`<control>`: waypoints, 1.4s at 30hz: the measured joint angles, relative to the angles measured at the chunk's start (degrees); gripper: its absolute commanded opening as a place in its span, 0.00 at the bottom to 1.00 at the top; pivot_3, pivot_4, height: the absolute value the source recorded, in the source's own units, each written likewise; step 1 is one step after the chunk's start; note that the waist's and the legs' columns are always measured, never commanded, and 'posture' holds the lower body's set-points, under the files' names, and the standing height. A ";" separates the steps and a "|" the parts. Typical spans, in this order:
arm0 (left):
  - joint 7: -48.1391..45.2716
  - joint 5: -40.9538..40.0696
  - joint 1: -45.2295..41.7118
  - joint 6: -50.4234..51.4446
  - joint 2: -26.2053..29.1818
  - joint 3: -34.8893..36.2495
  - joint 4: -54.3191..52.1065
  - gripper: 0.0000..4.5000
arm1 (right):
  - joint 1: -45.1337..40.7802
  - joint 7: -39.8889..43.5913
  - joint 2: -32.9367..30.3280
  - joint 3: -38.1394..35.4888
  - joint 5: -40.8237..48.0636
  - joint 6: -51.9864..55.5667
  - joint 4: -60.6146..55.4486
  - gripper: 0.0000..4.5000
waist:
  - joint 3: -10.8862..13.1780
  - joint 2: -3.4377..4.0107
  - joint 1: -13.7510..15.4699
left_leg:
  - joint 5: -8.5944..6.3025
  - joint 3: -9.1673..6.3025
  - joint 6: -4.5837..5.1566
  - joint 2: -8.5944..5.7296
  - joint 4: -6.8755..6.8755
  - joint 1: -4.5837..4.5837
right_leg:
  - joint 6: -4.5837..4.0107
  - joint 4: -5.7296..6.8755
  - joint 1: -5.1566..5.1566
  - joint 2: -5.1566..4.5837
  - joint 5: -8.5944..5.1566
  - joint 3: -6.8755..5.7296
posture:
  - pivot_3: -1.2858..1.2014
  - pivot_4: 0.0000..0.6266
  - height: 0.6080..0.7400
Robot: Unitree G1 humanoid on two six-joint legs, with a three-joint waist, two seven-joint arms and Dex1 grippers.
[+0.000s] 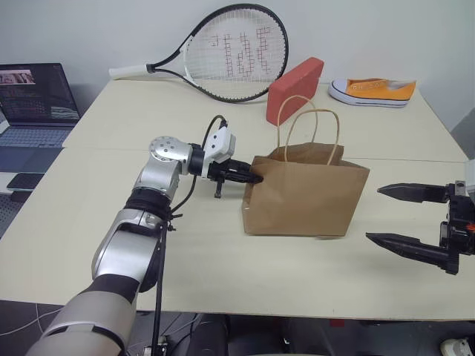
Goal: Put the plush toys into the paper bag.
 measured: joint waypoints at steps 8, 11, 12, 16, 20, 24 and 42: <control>-1.16 -0.98 3.23 1.95 2.09 1.73 -6.25 0.90 | -0.57 -0.41 0.00 0.92 -0.05 -0.67 0.25 1.00 | 0.00 0.00 -0.20 | 0.00 -0.01 0.00 0.01 -0.01 0.01 | 0.02 0.03 -0.01 0.00 0.01 0.00 | 0.52 0.24 1.00; -0.99 -1.37 5.66 4.46 3.26 2.23 -10.38 0.99 | -1.39 -0.30 -0.07 2.36 -0.12 -1.24 0.65 1.00 | 0.00 0.00 -0.22 | 0.00 -0.02 0.00 0.02 0.00 0.03 | 0.02 0.05 -0.01 0.00 0.01 -0.01 | 0.52 0.24 1.00; -0.73 -1.74 6.96 5.24 3.97 2.41 -12.52 0.99 | -1.69 -0.16 -0.17 2.80 -0.18 -1.35 1.21 1.00 | 0.00 0.00 -0.24 | 0.00 -0.01 0.00 0.02 0.00 0.03 | 0.02 0.05 -0.01 0.00 0.01 0.00 | 0.52 0.24 1.00; 0.77 -2.42 11.77 8.52 6.60 2.82 -19.09 0.99 | -3.24 0.59 -0.92 4.55 -0.81 -2.57 3.26 1.00 | 0.00 0.00 -0.19 | 0.00 -0.02 0.00 0.01 0.00 0.03 | 0.02 0.05 -0.01 0.00 0.02 0.00 | 0.52 0.24 1.00; 3.15 -3.13 15.52 11.39 8.91 3.78 -24.37 0.99 | -4.93 1.13 -1.83 6.44 -2.02 -3.96 5.10 1.00 | 0.00 0.00 -0.16 | 0.00 -0.01 0.00 0.02 0.00 0.04 | 0.02 0.04 -0.01 0.00 0.02 0.00 | 0.52 0.24 1.00; 6.06 -3.92 20.53 14.11 13.47 6.30 -30.40 0.99 | -6.41 2.55 -2.58 8.22 -4.99 -6.42 8.45 1.00 | 0.01 0.00 -0.39 | 0.00 0.01 0.00 0.04 -0.03 0.05 | 0.02 0.05 -0.04 0.00 0.01 0.01 | 0.52 0.24 1.00; 22.02 -10.98 53.83 36.59 30.69 29.12 -64.94 0.99 | -10.09 25.14 -12.18 17.96 -26.62 -25.69 35.73 1.00 | 0.03 0.04 -0.20 | -0.01 0.21 -0.01 0.10 -0.05 0.13 | -0.52 0.04 -0.07 -0.09 -0.30 -0.01 | 0.52 0.24 1.00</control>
